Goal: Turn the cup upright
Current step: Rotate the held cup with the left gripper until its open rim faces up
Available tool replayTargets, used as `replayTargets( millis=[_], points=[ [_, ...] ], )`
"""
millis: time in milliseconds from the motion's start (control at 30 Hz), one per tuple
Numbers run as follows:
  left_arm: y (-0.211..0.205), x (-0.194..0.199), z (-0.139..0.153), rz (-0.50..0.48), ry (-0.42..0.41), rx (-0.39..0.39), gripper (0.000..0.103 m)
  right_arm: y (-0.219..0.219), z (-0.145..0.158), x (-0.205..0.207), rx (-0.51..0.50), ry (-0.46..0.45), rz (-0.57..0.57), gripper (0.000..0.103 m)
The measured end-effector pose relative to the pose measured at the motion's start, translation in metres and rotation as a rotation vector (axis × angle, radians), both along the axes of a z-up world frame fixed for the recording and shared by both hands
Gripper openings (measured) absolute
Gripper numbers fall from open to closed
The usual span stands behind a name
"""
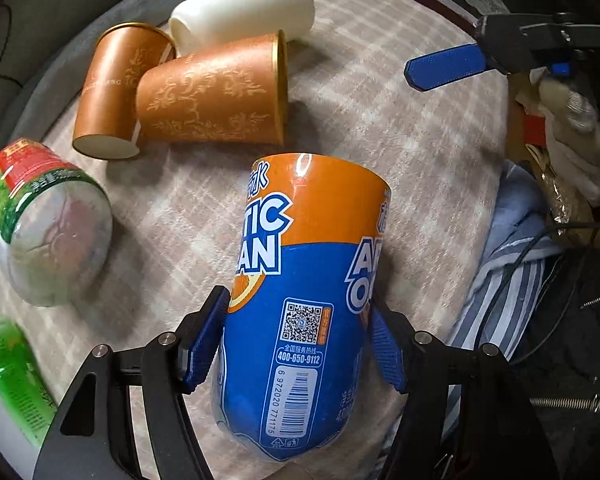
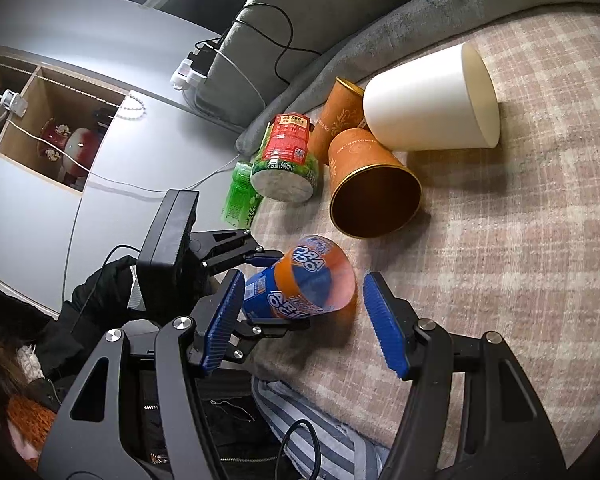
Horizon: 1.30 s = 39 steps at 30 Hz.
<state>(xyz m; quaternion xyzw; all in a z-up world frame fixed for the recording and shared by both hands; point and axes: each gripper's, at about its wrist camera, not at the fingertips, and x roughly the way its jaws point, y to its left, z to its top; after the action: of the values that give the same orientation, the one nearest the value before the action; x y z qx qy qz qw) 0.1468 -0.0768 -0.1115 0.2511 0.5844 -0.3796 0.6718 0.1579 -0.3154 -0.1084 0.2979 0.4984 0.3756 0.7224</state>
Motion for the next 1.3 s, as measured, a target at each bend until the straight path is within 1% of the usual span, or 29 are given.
replayTargets(
  millis=[67,100,167,200,267,333,367,433,500,567,600,667,800,867,1100,1200,1300],
  points=[
    [-0.009,-0.002,0.002,-0.007,-0.007,0.008,0.069,-0.001,0.003,-0.005,-0.002,-0.008,-0.001,0.065],
    [-0.01,-0.002,0.005,-0.01,-0.008,0.008,0.071,-0.002,0.005,-0.009,-0.002,-0.013,-0.004,0.065],
    [-0.018,0.003,0.007,-0.015,0.004,0.018,0.073,-0.005,0.007,-0.014,-0.001,-0.019,-0.013,0.065],
    [-0.029,0.005,0.006,-0.016,0.001,0.024,0.073,-0.008,0.008,-0.017,0.0,-0.021,-0.02,0.065],
    [-0.036,0.013,0.007,-0.012,0.004,0.028,0.073,-0.012,0.009,-0.023,-0.002,-0.026,-0.033,0.065],
    [-0.045,0.02,0.006,0.01,0.028,0.018,0.073,-0.017,0.01,-0.028,-0.005,-0.027,-0.049,0.065],
    [-0.04,0.012,0.005,0.014,0.029,0.015,0.073,-0.02,0.01,-0.03,-0.005,-0.027,-0.057,0.065],
    [-0.046,0.023,0.005,0.021,0.021,0.023,0.065,-0.025,0.01,-0.034,-0.004,-0.026,-0.071,0.065],
    [-0.049,0.024,0.005,0.029,0.021,0.021,0.065,-0.028,0.011,-0.036,-0.005,-0.027,-0.08,0.065],
    [-0.048,0.025,0.01,0.033,0.001,0.014,0.064,-0.031,0.011,-0.039,-0.005,-0.032,-0.085,0.065],
    [-0.052,0.011,0.011,0.037,-0.015,0.009,0.064,-0.032,0.012,-0.04,-0.006,-0.034,-0.087,0.065],
    [-0.051,0.001,0.021,0.05,-0.071,-0.007,0.064,-0.031,0.012,-0.041,-0.007,-0.039,-0.085,0.065],
    [-0.04,-0.001,0.038,0.118,-0.139,-0.088,0.064,-0.026,0.014,-0.042,-0.003,-0.044,-0.075,0.065],
    [-0.034,-0.002,0.043,0.152,-0.177,-0.116,0.064,-0.023,0.015,-0.043,-0.009,-0.05,-0.07,0.065],
    [-0.01,-0.012,0.05,0.269,-0.321,-0.203,0.064,-0.015,0.019,-0.048,-0.014,-0.065,-0.062,0.065],
    [0.001,-0.016,0.051,0.35,-0.36,-0.276,0.064,-0.011,0.02,-0.049,-0.026,-0.076,-0.064,0.065],
    [0.003,-0.018,0.05,0.411,-0.404,-0.325,0.064,-0.004,0.024,-0.05,-0.061,-0.1,-0.064,0.065]
  ],
)
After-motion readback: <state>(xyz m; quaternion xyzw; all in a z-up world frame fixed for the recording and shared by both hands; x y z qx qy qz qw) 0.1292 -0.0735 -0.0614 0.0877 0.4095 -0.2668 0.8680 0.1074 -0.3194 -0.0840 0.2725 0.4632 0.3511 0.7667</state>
